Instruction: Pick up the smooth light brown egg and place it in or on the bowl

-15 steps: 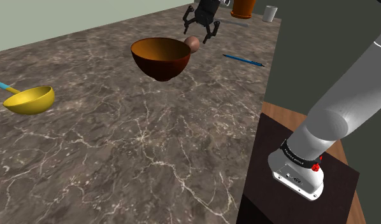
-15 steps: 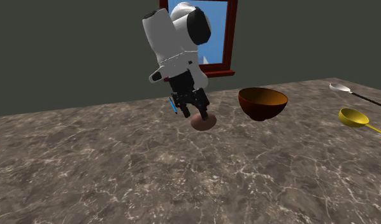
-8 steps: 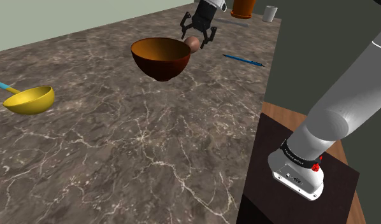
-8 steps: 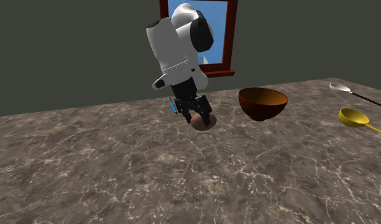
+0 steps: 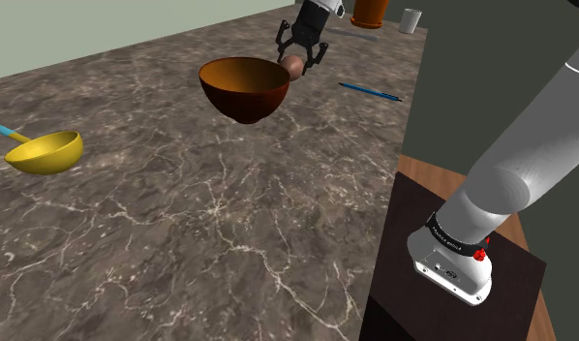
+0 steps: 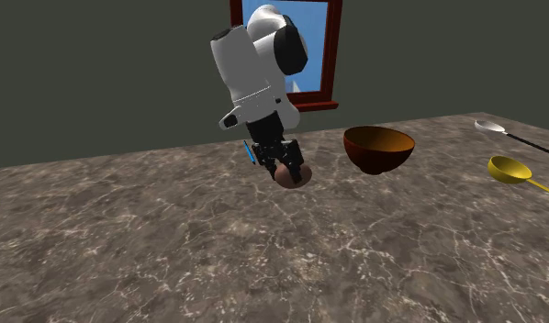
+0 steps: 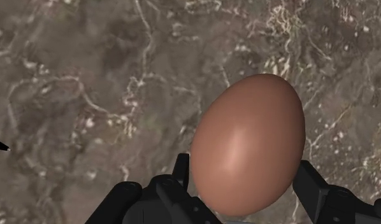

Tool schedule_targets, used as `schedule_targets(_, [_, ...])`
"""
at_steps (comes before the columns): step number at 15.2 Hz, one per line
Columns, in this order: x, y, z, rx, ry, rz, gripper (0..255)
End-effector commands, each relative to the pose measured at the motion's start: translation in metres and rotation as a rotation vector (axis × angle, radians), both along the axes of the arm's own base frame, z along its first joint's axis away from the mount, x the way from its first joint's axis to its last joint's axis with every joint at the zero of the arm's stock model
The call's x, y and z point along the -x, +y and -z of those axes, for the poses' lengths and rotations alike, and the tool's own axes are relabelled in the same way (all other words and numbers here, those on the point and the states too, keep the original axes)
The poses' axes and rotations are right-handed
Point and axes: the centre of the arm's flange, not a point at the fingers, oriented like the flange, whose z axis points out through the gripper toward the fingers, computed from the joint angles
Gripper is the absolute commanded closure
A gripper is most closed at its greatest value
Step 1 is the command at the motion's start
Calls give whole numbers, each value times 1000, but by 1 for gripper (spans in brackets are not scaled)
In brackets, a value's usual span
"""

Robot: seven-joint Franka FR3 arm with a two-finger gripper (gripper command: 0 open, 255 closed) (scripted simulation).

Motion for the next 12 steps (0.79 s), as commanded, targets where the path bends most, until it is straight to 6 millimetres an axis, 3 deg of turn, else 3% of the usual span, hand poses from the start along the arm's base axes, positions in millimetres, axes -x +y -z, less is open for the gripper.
schedule_targets(1, [0, 1, 1, 0, 2, -1, 255])
schedule_targets(7, [0, 0, 1, 0, 2, -1, 255])
schedule_targets(12, [0, 0, -26, 0, 2, -1, 255])
